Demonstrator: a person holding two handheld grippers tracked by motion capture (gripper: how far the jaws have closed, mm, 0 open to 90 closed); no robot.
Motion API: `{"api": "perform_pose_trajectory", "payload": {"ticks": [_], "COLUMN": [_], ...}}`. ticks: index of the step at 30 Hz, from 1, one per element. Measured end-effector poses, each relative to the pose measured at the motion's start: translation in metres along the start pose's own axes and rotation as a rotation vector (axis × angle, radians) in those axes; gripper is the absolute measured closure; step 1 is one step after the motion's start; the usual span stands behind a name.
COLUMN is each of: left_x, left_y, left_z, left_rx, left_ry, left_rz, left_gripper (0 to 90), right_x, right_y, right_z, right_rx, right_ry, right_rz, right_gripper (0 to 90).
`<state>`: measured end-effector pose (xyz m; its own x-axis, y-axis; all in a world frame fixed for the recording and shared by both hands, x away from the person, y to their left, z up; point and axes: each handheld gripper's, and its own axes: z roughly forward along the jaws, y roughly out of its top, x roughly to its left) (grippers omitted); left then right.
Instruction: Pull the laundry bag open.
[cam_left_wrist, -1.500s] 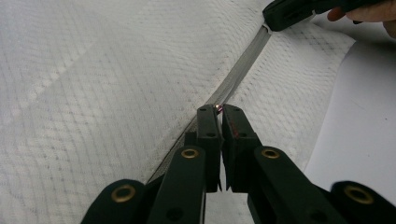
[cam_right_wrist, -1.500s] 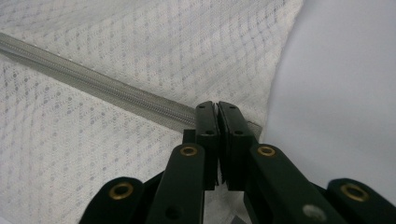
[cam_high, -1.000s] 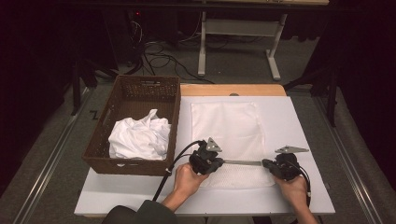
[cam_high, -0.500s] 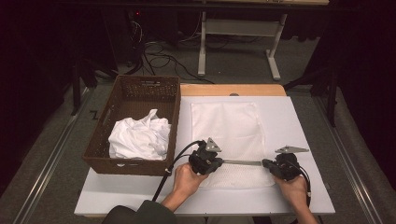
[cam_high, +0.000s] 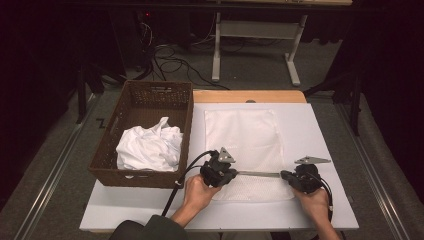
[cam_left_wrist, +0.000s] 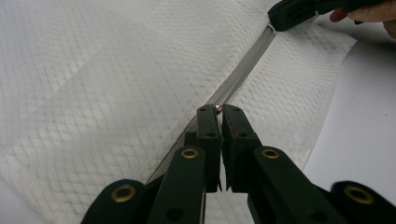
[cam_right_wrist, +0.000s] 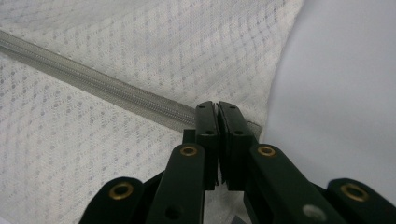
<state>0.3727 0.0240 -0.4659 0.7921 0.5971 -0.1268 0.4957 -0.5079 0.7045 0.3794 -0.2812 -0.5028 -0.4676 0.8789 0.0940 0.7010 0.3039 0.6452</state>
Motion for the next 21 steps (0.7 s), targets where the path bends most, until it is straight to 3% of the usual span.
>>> {"api": "perform_pose_trajectory", "payload": {"ticks": [21], "left_x": [-0.0001], "left_y": [-0.002], "left_z": [-0.0027], "left_rx": [0.005], "left_ry": [0.008], "left_rz": [0.002], "left_gripper": [86.0], "right_x": [0.0002], "right_y": [0.0001], "right_z": [-0.0001], "right_rx": [0.001], "right_ry": [0.001], "right_rz": [-0.002], "right_gripper": [88.0]}}
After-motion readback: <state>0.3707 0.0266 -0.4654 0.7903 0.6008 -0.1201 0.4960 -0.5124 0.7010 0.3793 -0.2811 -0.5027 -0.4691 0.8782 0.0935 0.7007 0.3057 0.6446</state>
